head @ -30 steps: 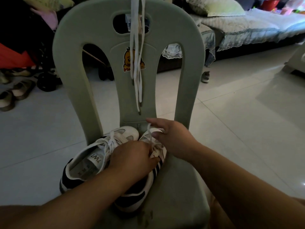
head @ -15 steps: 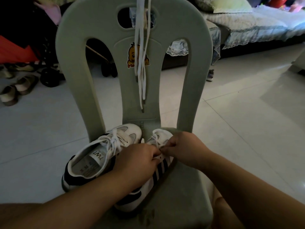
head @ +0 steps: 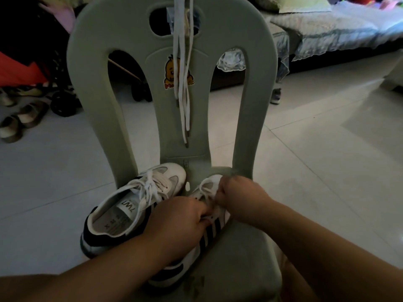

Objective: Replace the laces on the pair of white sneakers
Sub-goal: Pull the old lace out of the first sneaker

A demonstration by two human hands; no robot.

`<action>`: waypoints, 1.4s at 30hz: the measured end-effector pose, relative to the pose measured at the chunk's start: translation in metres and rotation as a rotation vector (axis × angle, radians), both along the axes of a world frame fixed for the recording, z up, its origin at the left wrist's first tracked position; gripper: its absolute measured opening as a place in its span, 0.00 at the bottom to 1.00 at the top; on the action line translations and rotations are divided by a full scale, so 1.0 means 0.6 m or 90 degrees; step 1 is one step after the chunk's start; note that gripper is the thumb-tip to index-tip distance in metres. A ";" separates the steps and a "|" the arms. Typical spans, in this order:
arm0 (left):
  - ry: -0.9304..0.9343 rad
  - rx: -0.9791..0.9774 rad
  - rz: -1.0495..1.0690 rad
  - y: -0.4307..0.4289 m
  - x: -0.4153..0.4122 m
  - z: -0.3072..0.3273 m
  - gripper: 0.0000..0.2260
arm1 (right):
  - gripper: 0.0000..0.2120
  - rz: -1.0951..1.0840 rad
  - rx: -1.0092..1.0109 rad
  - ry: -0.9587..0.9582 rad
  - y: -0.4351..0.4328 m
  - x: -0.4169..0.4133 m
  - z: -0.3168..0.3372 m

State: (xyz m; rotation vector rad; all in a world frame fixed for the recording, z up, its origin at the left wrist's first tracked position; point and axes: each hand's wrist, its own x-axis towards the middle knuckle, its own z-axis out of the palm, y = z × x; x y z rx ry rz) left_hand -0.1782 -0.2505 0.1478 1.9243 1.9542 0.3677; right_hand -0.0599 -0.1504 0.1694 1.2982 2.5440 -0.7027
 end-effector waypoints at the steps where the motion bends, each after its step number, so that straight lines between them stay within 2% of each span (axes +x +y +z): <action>1: -0.007 -0.002 -0.008 -0.003 0.002 0.001 0.11 | 0.10 0.009 0.082 0.015 0.004 0.006 -0.004; 3: -0.011 0.005 -0.021 -0.006 0.006 0.004 0.12 | 0.07 0.034 0.175 0.033 0.016 0.021 -0.011; 6: -0.018 0.024 -0.025 -0.008 0.007 0.007 0.12 | 0.04 0.082 0.127 0.114 0.032 0.038 -0.003; 8: -0.008 0.030 -0.038 -0.011 0.007 0.009 0.12 | 0.06 0.133 0.076 0.157 0.031 0.048 0.013; 10: 0.009 0.037 -0.045 -0.013 0.008 0.010 0.12 | 0.09 0.211 0.031 0.104 0.025 0.054 0.014; 12: 0.017 0.045 -0.042 -0.014 0.009 0.011 0.13 | 0.10 0.274 0.038 0.039 0.019 0.056 0.007; 16: 0.011 0.054 -0.030 -0.010 0.006 0.012 0.13 | 0.12 0.243 0.033 0.073 0.017 0.062 0.009; 19: -0.010 0.056 -0.010 -0.006 0.001 0.013 0.13 | 0.14 0.232 0.116 0.076 0.013 0.064 0.001; 22: -0.030 0.044 0.012 -0.002 -0.002 0.015 0.12 | 0.10 0.249 0.220 0.130 0.001 0.058 -0.023; 25: -0.065 0.045 0.046 0.001 -0.007 0.013 0.12 | 0.07 0.140 0.249 0.225 0.000 0.057 -0.037; 28: -0.074 0.041 0.052 0.000 -0.006 0.008 0.12 | 0.06 -0.070 0.266 0.333 0.015 0.051 -0.036; 31: -0.088 0.045 0.062 0.001 -0.006 0.008 0.12 | 0.05 -0.234 0.213 0.380 0.028 0.046 -0.032; 32: -0.091 0.052 0.069 0.002 -0.008 0.008 0.12 | 0.07 -0.225 0.187 0.375 0.026 0.045 -0.032; 34: -0.087 0.059 0.078 0.003 -0.011 0.008 0.12 | 0.16 -0.080 0.178 0.334 0.018 0.045 -0.034; 36: -0.084 0.067 0.074 0.006 -0.013 0.007 0.11 | 0.18 0.117 0.196 0.245 0.008 0.045 -0.034; 37: -0.087 0.074 0.072 0.008 -0.014 0.006 0.11 | 0.17 0.173 0.222 0.204 0.007 0.045 -0.036; 42: -0.104 0.087 0.093 0.012 -0.016 0.005 0.10 | 0.14 0.196 0.290 0.108 0.013 0.040 -0.035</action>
